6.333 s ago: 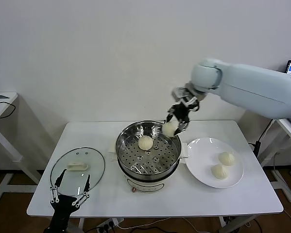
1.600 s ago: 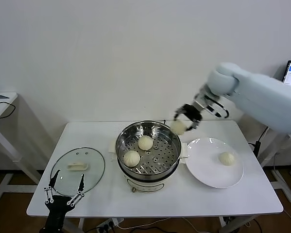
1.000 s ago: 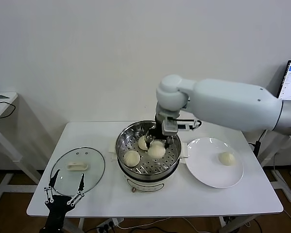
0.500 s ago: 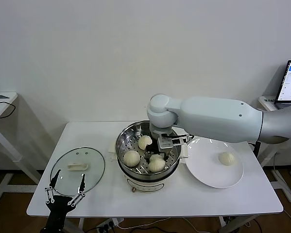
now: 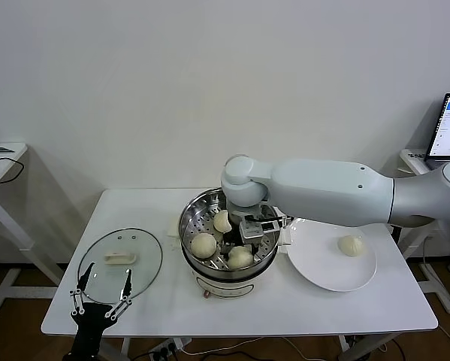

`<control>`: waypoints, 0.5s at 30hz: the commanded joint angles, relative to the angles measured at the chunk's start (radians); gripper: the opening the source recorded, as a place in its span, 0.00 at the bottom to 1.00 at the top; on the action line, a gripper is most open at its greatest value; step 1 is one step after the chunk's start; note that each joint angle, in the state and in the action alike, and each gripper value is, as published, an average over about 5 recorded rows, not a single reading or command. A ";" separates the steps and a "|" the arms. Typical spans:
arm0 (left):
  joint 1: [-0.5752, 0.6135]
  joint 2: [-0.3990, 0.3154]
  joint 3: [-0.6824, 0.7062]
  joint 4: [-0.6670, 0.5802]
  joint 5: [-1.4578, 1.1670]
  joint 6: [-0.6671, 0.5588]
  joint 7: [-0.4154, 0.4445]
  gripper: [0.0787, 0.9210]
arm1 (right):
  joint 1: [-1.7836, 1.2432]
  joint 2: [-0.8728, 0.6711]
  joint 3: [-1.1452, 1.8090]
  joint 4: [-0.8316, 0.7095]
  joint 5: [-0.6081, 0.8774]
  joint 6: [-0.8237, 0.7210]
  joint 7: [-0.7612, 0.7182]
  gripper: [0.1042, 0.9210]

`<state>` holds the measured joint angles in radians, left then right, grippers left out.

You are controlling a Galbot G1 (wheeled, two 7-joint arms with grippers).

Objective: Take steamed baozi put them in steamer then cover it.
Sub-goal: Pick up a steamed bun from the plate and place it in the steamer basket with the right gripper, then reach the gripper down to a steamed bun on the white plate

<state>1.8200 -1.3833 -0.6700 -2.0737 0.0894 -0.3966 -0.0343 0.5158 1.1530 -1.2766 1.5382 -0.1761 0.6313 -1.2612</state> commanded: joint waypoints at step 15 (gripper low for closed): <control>0.000 -0.002 -0.005 -0.001 -0.002 0.001 -0.003 0.88 | -0.017 -0.150 0.303 -0.173 0.117 -0.143 -0.055 0.88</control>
<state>1.8198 -1.3857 -0.6753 -2.0743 0.0880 -0.3975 -0.0354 0.5083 1.0810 -1.1461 1.4810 -0.1342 0.5799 -1.2870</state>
